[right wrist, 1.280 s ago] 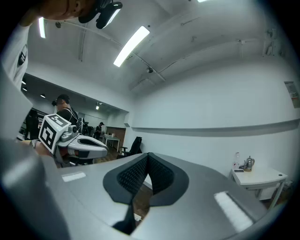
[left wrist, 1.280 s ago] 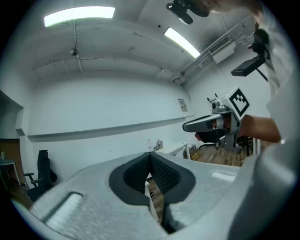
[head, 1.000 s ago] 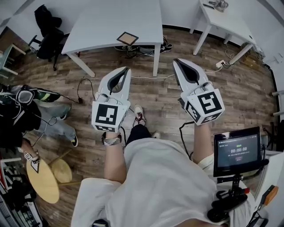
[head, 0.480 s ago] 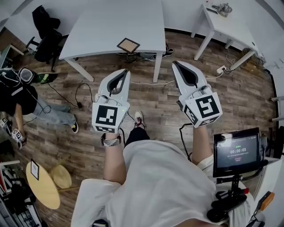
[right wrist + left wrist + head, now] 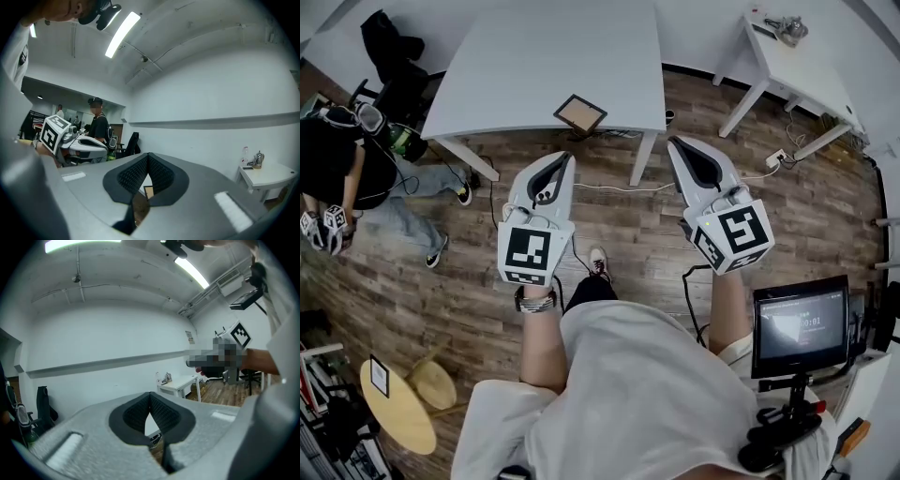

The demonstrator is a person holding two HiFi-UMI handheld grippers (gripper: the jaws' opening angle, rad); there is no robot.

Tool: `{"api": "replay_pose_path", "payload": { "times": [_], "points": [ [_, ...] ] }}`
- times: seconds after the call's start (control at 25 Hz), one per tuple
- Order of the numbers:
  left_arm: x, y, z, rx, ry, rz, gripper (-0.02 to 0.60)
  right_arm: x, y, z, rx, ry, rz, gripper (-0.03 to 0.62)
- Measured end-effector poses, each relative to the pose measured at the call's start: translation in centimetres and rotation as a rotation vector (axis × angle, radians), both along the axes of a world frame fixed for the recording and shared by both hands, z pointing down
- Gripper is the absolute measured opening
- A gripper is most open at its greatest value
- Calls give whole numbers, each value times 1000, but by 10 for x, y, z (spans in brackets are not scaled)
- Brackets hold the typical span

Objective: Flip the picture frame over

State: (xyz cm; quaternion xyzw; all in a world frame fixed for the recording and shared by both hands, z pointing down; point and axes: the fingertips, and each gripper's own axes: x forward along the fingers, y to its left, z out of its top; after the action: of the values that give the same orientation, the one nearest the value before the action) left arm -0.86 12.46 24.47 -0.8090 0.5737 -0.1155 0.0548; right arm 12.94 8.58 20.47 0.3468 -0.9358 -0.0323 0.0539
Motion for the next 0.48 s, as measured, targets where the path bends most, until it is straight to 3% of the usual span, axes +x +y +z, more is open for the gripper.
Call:
{"api": "replay_pose_path", "payload": {
  "times": [0.48],
  "points": [
    [-82,-116,40,-70,51,64,2,-88,-115,34,-82,17,65,2]
  ]
}}
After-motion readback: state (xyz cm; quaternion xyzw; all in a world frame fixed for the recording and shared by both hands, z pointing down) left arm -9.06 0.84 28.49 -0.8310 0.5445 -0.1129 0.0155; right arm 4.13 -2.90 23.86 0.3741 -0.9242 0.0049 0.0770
